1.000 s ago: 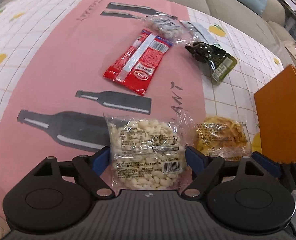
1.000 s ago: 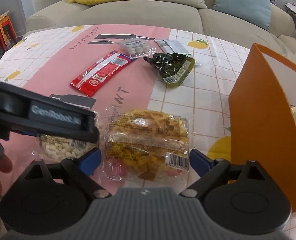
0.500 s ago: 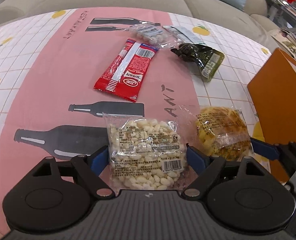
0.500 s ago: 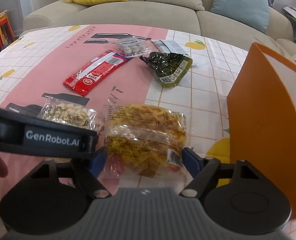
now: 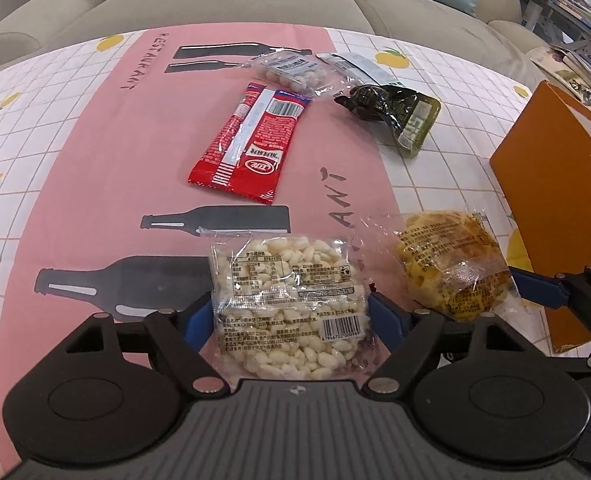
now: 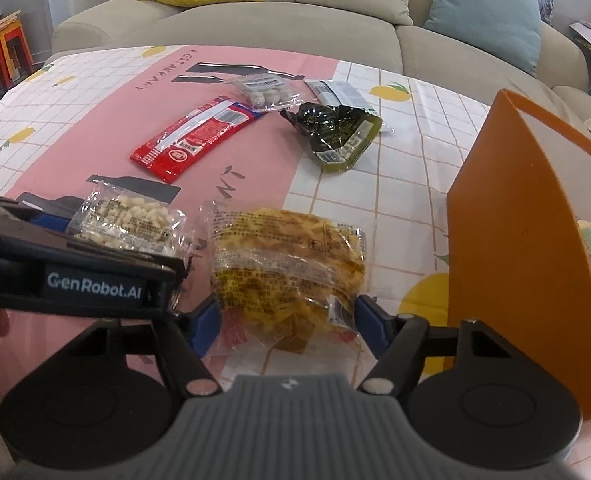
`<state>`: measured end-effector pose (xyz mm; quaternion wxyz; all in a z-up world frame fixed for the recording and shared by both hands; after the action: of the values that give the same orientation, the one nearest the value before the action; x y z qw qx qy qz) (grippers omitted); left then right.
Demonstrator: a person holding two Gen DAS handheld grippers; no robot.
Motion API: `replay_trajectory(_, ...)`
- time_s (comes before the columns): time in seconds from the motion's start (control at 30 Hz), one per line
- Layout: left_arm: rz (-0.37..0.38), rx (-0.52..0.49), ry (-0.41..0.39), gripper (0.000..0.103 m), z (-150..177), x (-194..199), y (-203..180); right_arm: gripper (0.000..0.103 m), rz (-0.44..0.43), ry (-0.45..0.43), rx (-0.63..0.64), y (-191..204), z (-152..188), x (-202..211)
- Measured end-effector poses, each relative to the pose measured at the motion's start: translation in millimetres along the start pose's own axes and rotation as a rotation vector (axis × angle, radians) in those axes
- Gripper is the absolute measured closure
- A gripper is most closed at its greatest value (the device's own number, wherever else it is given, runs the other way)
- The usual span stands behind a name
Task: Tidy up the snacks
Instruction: 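Carry the nut pack and yellow pack over the orange box while opening both grippers to drop them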
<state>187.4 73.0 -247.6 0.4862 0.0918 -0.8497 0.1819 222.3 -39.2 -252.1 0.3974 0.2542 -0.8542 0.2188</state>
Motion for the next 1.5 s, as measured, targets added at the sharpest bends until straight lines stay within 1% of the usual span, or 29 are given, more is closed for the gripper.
replay_trajectory(0.1,-0.015,0.011,-0.006,0.012,0,4,3,0.039,-0.001,0.002,0.009,0,-1,2)
replay_trajectory(0.17,-0.009,0.024,-0.015,0.012,-2,9,5,0.042,-0.005,0.0,0.005,0,-2,4)
replay_trajectory(0.3,-0.005,0.065,-0.004,0.012,-6,19,10,0.046,-0.012,-0.017,0.005,1,-6,12)
replay_trajectory(0.37,-0.011,0.078,-0.005,0.012,-8,24,13,0.047,-0.012,-0.021,0.011,3,-7,17)
replay_trajectory(0.53,0.013,0.114,-0.026,0.012,-15,42,14,0.047,-0.001,-0.045,0.01,1,-8,37)
replay_trajectory(0.73,0.049,0.155,-0.054,0.012,-25,69,11,0.047,0.014,-0.095,0.008,-4,-12,70)
replay_trajectory(0.93,0.061,0.136,-0.086,0.012,-30,100,-2,0.048,-0.003,-0.146,-0.01,-6,-19,106)
replay_trajectory(1.13,0.099,0.076,-0.132,0.012,-37,132,-29,0.048,0.025,-0.189,-0.039,-23,-22,142)
replay_trajectory(1.33,0.166,0.007,-0.135,0.012,-36,153,-72,0.048,0.062,-0.202,-0.088,-62,-15,173)
replay_trajectory(1.5,0.211,-0.081,-0.123,0.012,-28,161,-114,0.048,0.118,-0.18,-0.094,-106,0,195)
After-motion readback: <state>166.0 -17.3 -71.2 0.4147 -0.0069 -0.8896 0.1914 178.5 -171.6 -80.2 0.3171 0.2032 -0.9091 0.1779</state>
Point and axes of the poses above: each gripper's, at about its wrist camera, not at the fingertips, and x roughly against the way its jaws point, y to its left, z to its underside, the point moved 10 cm from there along -x, roughly the way its jaws point, and after that the axes turned 13 degrees about x, right-handed, at the moved point
